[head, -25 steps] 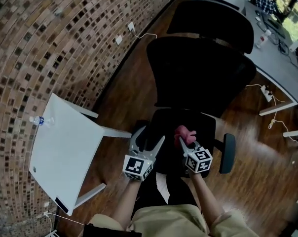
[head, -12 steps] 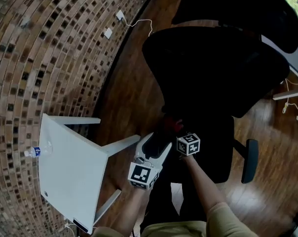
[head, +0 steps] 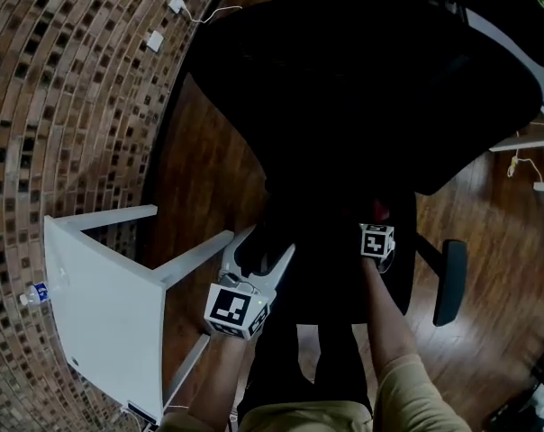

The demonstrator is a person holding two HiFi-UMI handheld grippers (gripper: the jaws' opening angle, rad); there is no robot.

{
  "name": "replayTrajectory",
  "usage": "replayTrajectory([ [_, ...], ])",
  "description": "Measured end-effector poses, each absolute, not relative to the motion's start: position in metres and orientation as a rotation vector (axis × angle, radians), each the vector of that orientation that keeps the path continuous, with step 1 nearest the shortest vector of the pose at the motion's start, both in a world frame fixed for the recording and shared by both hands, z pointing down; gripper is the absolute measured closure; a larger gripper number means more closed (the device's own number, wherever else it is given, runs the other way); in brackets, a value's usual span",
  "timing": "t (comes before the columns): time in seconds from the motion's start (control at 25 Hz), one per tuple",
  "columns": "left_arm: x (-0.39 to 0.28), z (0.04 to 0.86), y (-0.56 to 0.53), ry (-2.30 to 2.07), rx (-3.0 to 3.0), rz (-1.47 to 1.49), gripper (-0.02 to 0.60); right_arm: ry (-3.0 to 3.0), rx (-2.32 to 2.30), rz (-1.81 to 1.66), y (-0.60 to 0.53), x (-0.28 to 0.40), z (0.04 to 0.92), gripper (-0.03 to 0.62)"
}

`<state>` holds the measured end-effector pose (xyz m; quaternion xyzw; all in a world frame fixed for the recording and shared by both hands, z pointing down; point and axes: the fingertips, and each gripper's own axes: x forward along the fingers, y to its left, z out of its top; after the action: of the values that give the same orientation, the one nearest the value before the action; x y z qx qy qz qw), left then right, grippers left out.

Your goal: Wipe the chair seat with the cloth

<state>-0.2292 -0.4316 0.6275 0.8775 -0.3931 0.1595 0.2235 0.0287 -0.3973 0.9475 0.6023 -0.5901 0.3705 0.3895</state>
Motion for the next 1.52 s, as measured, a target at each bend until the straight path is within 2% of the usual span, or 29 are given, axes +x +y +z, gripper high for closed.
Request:
replayTrajectory([
  [0.12,-0.215,0.625,-0.427,-1.060,2.418,0.412,0.321,-1.296,1.638,0.855,-0.378,0.140,0.931,0.577],
  [0.24,-0.209,0.616,-0.425,-1.063,2.405,0.356,0.322,-1.280,1.675,0.839,-0.371,0.164,0.925,0.577],
  [0.36,-0.212,0.617,-0.423,-1.081,2.386,0.354,0.321,-1.573,1.657,0.989,-0.385,0.070,0.922,0.577],
  [0.52,-0.233,0.611,-0.424,-1.142,2.360,0.349,0.324,-2.110,1.226,1.198,-0.393,-0.162,0.897,0.577],
  [0.6,-0.243,0.608,-0.421,-1.149,2.368,0.361,0.325,-2.278,1.015,1.248,-0.391,-0.253,0.885,0.577],
  [0.68,-0.254,0.608,-0.416,-1.153,2.377,0.384,0.325,-2.341,0.901,1.235,-0.393,-0.301,0.885,0.577],
  [0.76,-0.264,0.608,-0.413,-1.172,2.378,0.406,0.325,-2.326,0.876,1.181,-0.399,-0.313,0.895,0.577],
  [0.84,-0.271,0.613,-0.412,-1.190,2.365,0.409,0.325,-2.251,0.925,1.103,-0.406,-0.292,0.908,0.579],
  [0.92,-0.271,0.620,-0.410,-1.192,2.344,0.403,0.325,-2.112,1.047,1.014,-0.410,-0.235,0.924,0.579],
  [1.08,-0.258,0.628,-0.408,-1.163,2.337,0.387,0.325,-1.636,1.433,0.989,-0.388,-0.028,0.952,0.579],
  [1.16,-0.248,0.626,-0.408,-1.141,2.348,0.373,0.325,-1.369,1.583,0.861,-0.366,0.078,0.940,0.580],
  [1.28,-0.237,0.622,-0.409,-1.120,2.364,0.349,0.325,-1.136,1.715,0.788,-0.340,0.172,0.918,0.580],
  [1.4,-0.238,0.621,-0.410,-1.129,2.359,0.347,0.327,-1.258,1.736,0.876,-0.346,0.150,0.920,0.580],
  [1.52,-0.243,0.619,-0.411,-1.148,2.352,0.351,0.327,-1.651,1.607,1.004,-0.369,0.031,0.917,0.580],
])
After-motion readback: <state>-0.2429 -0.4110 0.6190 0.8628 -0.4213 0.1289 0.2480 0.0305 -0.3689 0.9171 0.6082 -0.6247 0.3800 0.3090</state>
